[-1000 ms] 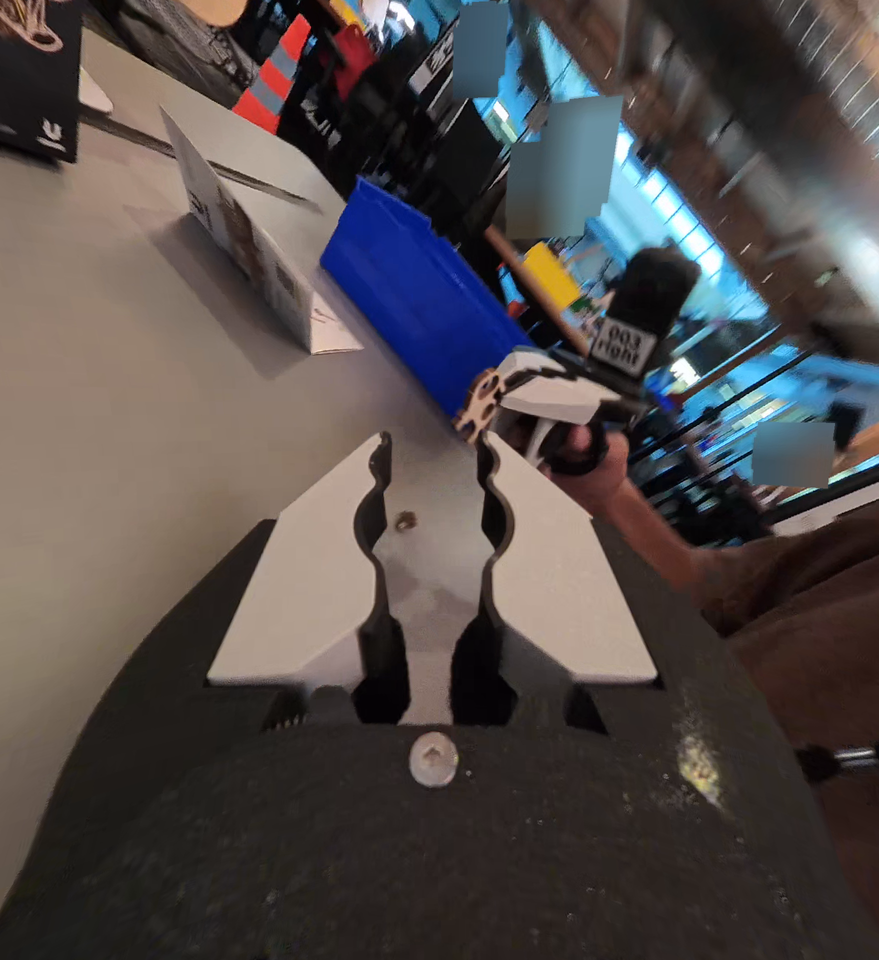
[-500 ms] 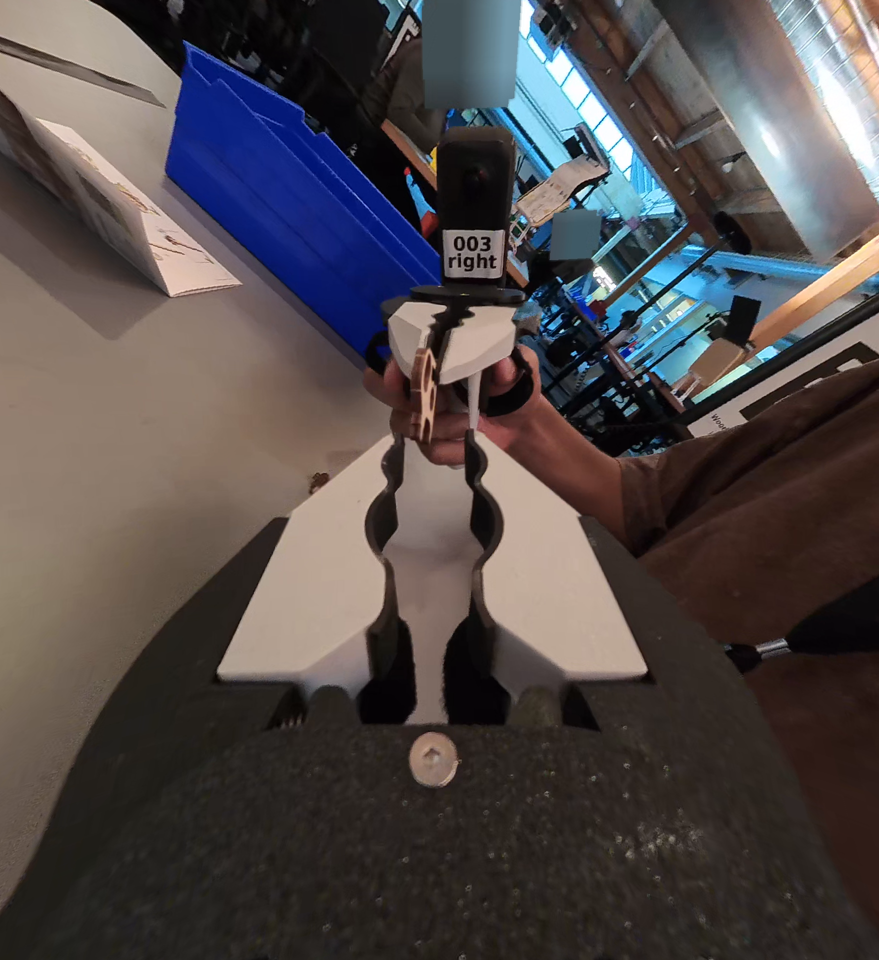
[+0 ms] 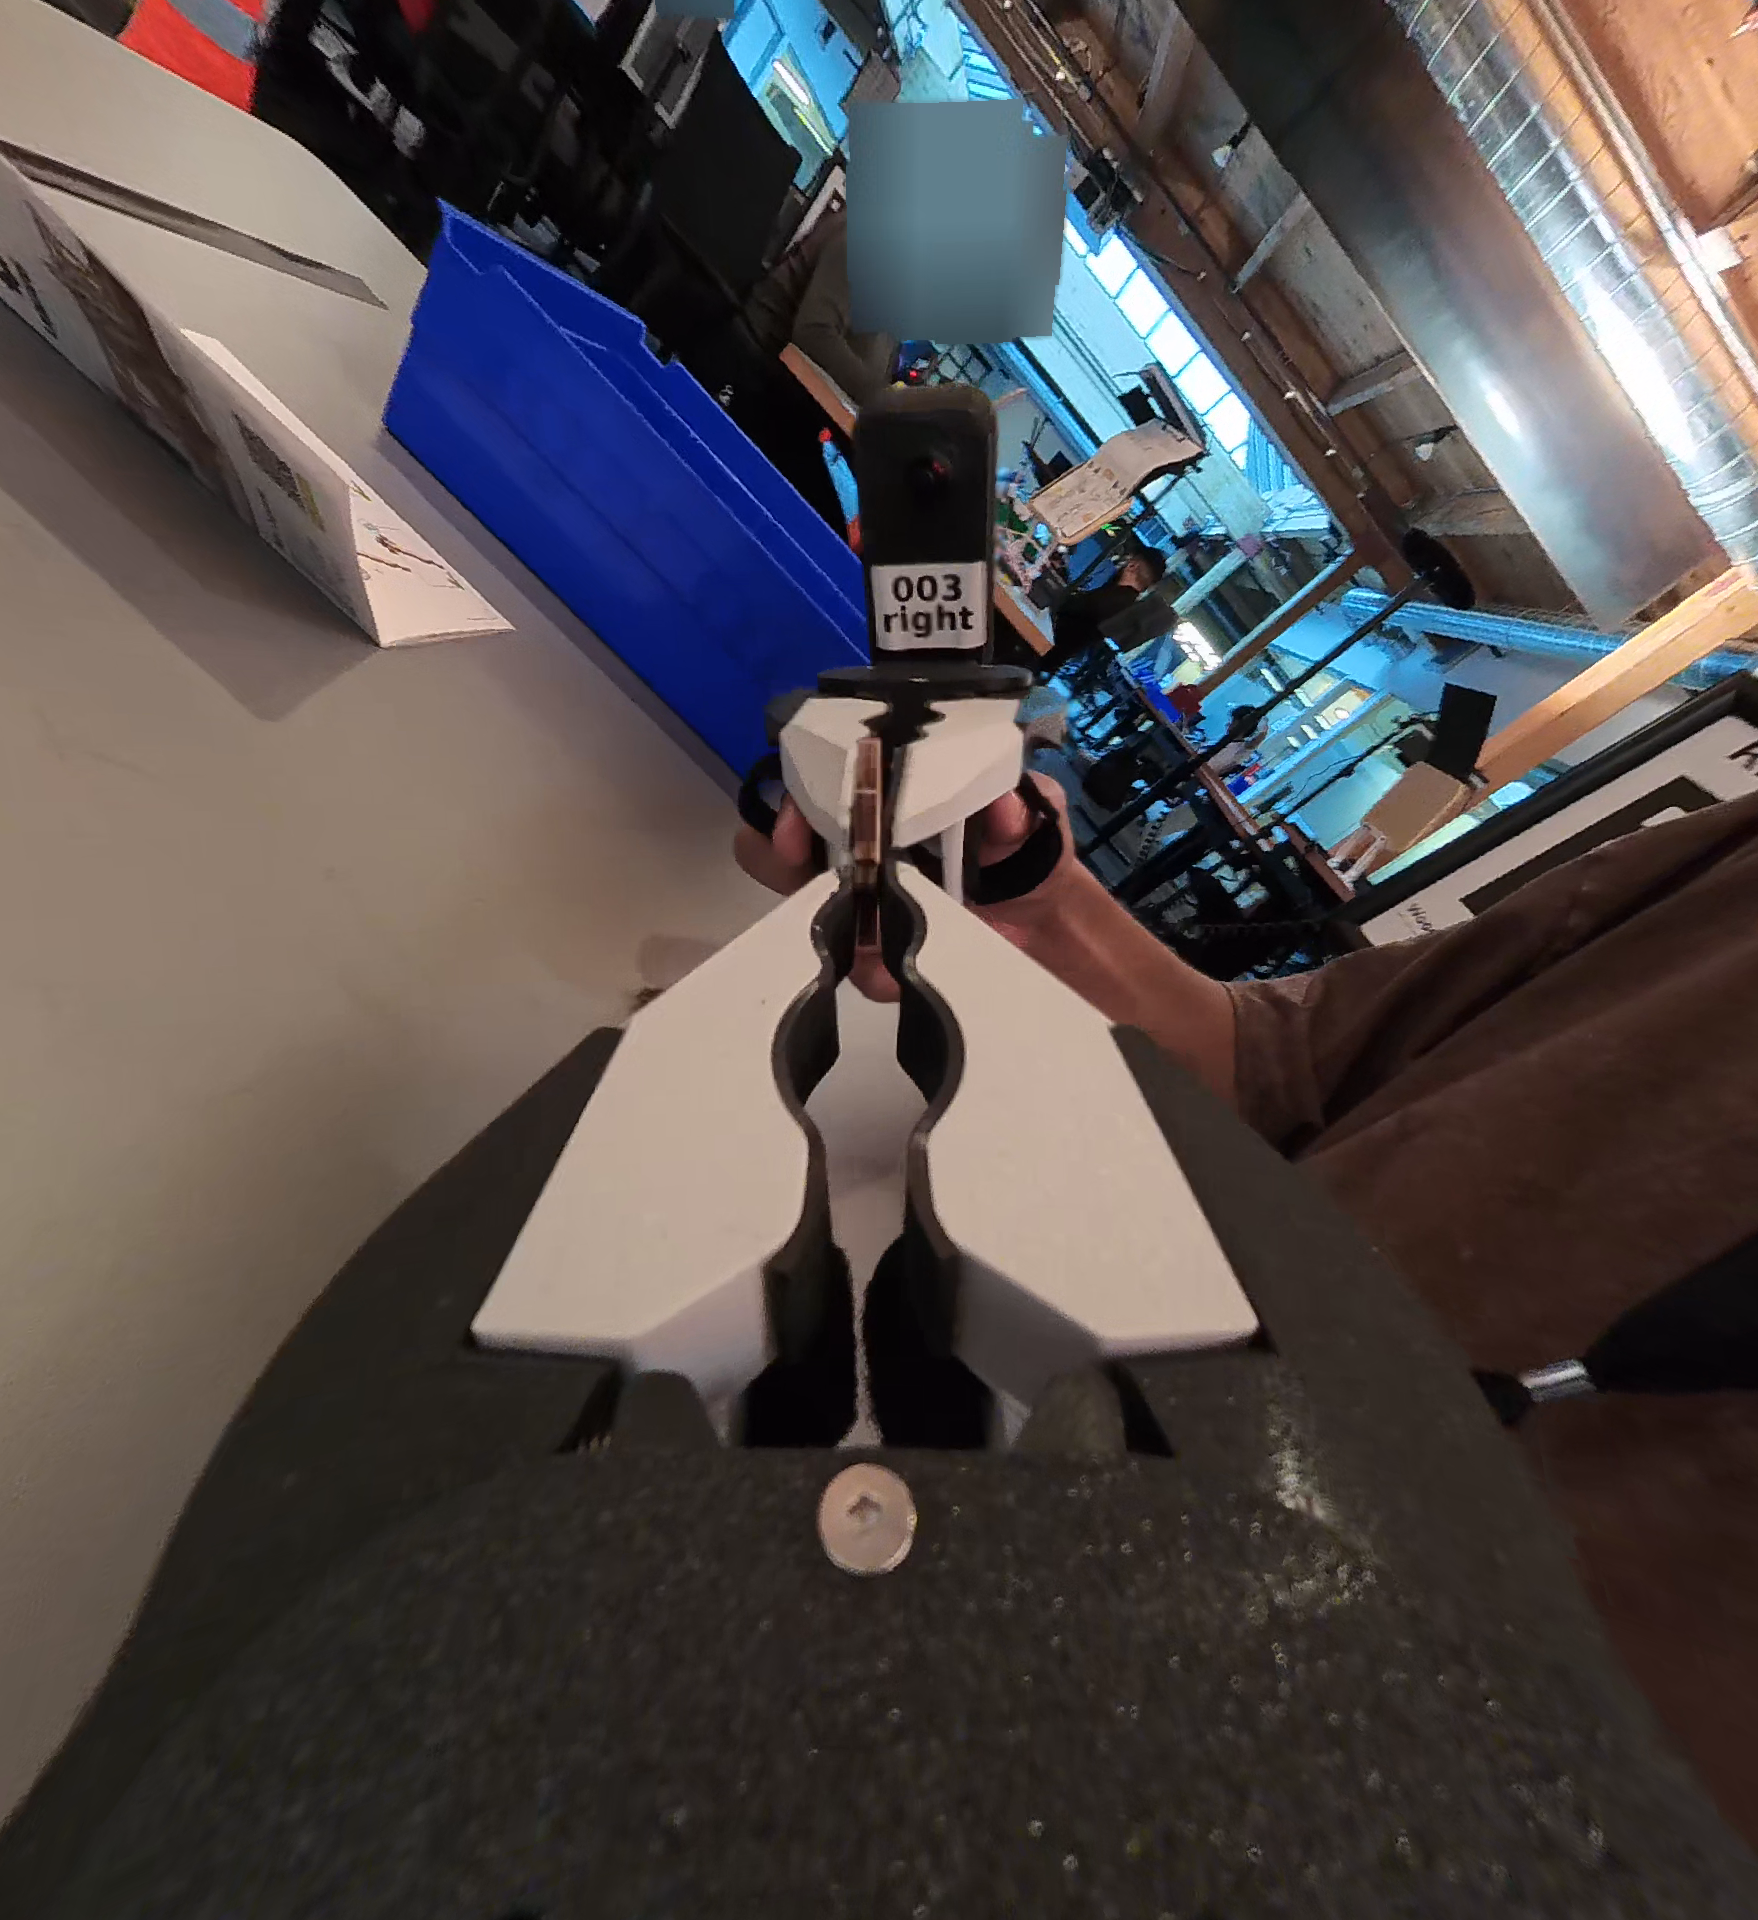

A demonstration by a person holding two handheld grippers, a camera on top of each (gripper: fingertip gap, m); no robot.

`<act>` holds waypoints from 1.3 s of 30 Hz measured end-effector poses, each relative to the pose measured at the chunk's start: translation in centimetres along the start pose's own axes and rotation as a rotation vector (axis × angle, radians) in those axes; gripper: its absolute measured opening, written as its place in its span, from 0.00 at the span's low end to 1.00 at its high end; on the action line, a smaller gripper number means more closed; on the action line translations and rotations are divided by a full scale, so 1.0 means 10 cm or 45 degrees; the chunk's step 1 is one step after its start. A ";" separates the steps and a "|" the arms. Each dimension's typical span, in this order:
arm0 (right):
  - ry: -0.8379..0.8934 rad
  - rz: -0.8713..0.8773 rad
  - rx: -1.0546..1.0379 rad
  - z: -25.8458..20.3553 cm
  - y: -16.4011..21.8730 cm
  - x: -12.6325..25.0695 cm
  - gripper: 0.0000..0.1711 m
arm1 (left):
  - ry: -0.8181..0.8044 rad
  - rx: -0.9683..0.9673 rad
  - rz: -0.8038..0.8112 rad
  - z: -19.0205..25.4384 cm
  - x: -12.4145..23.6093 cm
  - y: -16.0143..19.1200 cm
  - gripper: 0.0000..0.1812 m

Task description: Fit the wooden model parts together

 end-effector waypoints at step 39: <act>0.254 0.085 -0.302 0.27 0.01 -0.05 0.02 | -1.333 -1.858 -0.308 -0.20 -0.10 0.23 0.09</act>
Point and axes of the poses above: each gripper's, where its closed fingertips meet, x back along the fingers, y out of its underside, z = x × y across the jaws, the point moved 6 cm from there along x, back along the fingers, and after that the axes turned 7 degrees about x, right-handed, at the moved point
